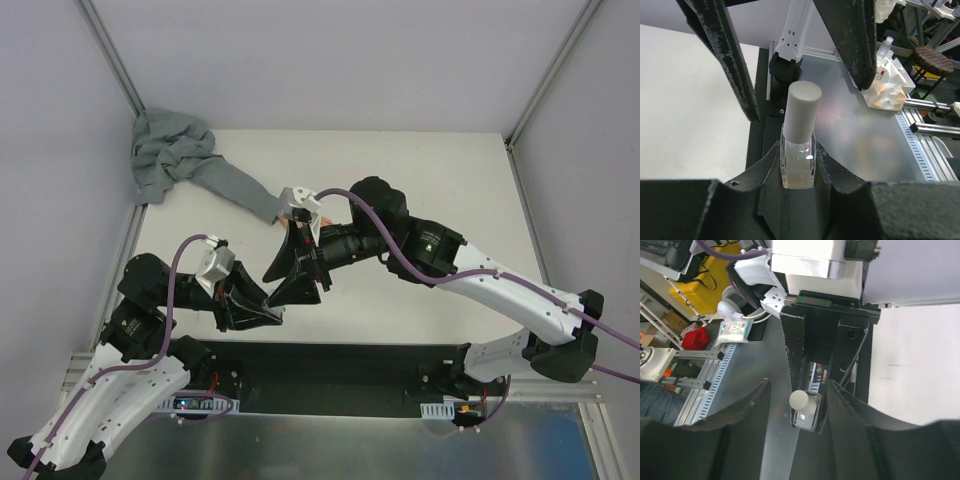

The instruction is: Paint the nails

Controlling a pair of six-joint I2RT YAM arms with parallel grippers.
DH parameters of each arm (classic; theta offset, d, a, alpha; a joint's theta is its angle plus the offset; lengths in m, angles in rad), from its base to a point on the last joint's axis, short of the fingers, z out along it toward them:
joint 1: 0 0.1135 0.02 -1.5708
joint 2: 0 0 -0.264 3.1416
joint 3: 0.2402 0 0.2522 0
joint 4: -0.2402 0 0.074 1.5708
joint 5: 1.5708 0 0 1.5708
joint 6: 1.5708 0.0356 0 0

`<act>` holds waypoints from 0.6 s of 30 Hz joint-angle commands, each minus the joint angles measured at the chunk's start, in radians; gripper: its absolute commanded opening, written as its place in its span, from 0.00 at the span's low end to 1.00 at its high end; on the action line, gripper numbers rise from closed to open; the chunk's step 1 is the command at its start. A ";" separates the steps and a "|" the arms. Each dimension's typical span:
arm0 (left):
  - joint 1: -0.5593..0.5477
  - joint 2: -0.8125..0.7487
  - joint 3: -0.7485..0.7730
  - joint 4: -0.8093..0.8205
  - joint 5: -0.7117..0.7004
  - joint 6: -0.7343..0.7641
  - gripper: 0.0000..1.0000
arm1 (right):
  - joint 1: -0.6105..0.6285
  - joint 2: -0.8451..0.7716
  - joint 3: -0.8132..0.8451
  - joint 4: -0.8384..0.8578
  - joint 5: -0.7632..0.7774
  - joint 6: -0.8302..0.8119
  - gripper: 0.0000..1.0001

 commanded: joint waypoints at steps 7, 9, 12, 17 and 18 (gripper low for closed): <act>-0.002 -0.002 0.047 0.110 0.074 -0.046 0.00 | -0.003 -0.016 -0.069 0.152 -0.130 -0.026 0.54; -0.002 0.000 0.047 0.125 0.075 -0.062 0.00 | -0.003 -0.017 -0.077 0.158 -0.125 -0.027 0.51; -0.002 0.000 0.044 0.142 0.079 -0.073 0.00 | -0.005 -0.020 -0.086 0.175 -0.124 -0.021 0.48; -0.002 -0.002 0.037 0.156 0.082 -0.085 0.00 | -0.003 -0.034 -0.095 0.191 -0.117 -0.013 0.46; -0.002 -0.003 0.032 0.159 0.080 -0.085 0.00 | -0.005 -0.040 -0.101 0.197 -0.117 -0.013 0.43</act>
